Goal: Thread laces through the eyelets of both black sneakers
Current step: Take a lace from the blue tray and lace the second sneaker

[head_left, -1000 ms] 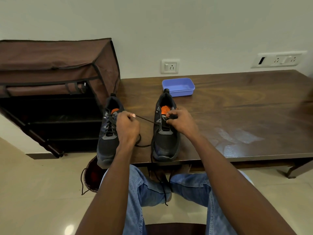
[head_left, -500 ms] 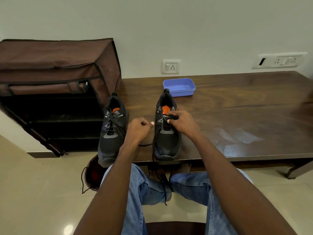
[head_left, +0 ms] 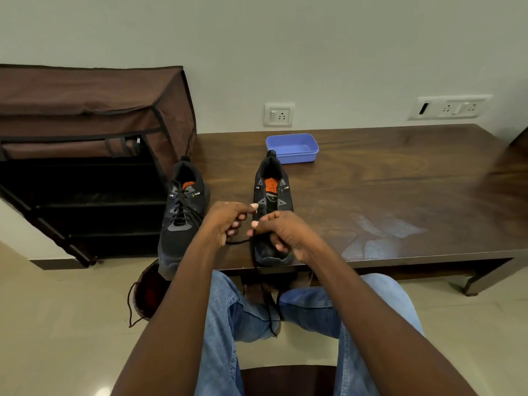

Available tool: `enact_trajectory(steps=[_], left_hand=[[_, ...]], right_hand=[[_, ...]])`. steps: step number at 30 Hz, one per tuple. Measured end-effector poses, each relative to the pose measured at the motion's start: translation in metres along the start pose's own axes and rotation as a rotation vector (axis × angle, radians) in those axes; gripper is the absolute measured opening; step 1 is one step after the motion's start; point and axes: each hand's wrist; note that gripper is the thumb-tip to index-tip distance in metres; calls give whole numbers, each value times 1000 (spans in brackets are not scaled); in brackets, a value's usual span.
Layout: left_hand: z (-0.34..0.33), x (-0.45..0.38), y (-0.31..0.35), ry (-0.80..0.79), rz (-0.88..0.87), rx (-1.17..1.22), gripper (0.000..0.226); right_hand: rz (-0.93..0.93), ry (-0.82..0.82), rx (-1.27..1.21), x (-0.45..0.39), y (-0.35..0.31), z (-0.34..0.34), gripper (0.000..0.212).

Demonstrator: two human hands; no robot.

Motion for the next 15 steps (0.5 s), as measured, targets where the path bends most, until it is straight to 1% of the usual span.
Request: enact_trajectory(steps=[1, 3, 4, 6, 9, 10, 11, 12, 13, 14, 15], left_hand=[[0, 0, -1, 34, 15, 13, 21], [1, -2, -2, 111, 24, -8, 24], [2, -3, -3, 156, 15, -46, 23], [2, -4, -4, 261, -24, -216, 22], [-3, -5, -9, 431, -158, -577, 20], [-5, -4, -10, 474, -244, -627, 16], [-7, -3, -9, 490, -354, -617, 9], [-10, -2, -7, 457, -457, -547, 13], [-12, -3, -4, 351, -527, -412, 22], [-15, 0, 0, 195, -547, -247, 27], [-18, 1, 1, 34, -526, -123, 29]], right_hand=[[9, -17, -40, 0, -2, 3, 19], [70, 25, -100, 1, -11, 15, 10], [125, 69, -141, 1, -15, 22, 6], [230, 172, -304, 1, -20, 39, 7], [274, 247, -651, -1, -20, 60, 12], [266, 260, -669, -2, -19, 63, 13], [250, 280, -601, -3, -18, 64, 12], [233, 294, -489, -4, -17, 61, 10], [219, 291, -376, -6, -15, 58, 7], [206, 268, -289, -8, -13, 52, 5], [195, 234, -236, -9, -12, 47, 3]])
Point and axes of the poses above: each hand's wrist, its own x-axis away from the middle knuckle, its own z-axis out of the back of the hand, y = z × x, and after that the axes turned 3 degrees about x, right-handed
